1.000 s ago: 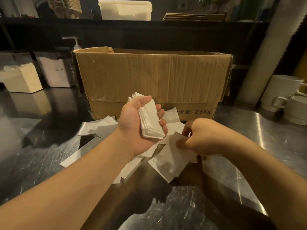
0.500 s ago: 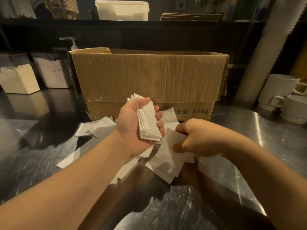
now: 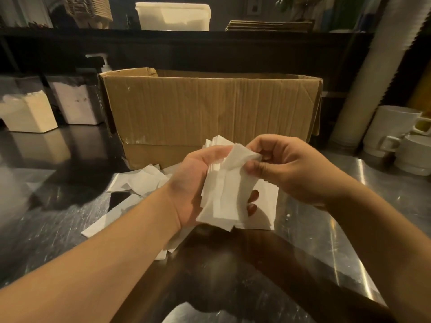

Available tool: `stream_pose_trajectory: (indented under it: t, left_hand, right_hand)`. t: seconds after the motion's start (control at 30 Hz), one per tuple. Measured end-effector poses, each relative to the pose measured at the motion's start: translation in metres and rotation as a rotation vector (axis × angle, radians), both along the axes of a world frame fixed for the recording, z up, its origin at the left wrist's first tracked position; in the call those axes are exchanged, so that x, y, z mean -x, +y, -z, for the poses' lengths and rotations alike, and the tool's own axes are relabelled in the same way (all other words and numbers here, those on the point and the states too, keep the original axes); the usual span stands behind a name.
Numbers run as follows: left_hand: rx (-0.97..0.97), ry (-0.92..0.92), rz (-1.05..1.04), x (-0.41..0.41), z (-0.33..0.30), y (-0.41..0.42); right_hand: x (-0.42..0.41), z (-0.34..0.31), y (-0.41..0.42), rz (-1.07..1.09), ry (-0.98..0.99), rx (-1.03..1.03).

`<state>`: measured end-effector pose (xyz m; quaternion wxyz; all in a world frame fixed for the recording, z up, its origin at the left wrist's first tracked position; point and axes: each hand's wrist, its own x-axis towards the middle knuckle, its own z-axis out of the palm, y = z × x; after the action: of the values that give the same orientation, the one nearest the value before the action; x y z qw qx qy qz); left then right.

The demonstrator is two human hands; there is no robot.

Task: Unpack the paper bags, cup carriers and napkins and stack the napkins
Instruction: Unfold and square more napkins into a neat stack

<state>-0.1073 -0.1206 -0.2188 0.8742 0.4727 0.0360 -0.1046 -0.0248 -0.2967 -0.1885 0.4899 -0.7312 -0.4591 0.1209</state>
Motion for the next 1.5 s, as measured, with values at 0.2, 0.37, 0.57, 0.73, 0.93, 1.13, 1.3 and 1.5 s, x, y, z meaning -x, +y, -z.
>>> stream_pose_trajectory:
  t: [0.2,0.37,0.57,0.73,0.93,1.13,1.3,1.5]
  left_hand:
    - [-0.059,-0.035,0.009,-0.001,0.001,-0.003]
    - [-0.068,-0.037,-0.007,0.0,0.002,-0.002]
    - [0.037,-0.012,-0.027,-0.001,0.003,-0.001]
    - [0.031,0.038,-0.009,-0.002,0.004,-0.001]
    - [-0.049,0.0,-0.012,0.0,0.002,-0.002]
    - [0.006,0.014,0.037,0.003,0.001,-0.004]
    - [0.123,0.032,-0.054,0.002,0.001,-0.004]
    - [0.163,0.065,-0.191,-0.002,0.002,-0.002]
  right_hand:
    - [0.001,0.005,0.007,0.164,-0.011,-0.094]
    - [0.004,0.009,0.01,0.265,-0.101,-0.149]
    - [-0.001,-0.003,-0.001,0.154,0.173,-0.287]
    - [0.0,-0.009,-0.006,-0.035,0.301,-0.106]
    - [0.004,0.002,0.009,0.236,0.112,0.003]
    - [0.008,0.005,0.012,0.314,0.097,-0.036]
    - [-0.014,0.01,0.009,0.523,0.009,0.125]
    - [-0.031,0.029,0.015,0.482,-0.164,0.641]
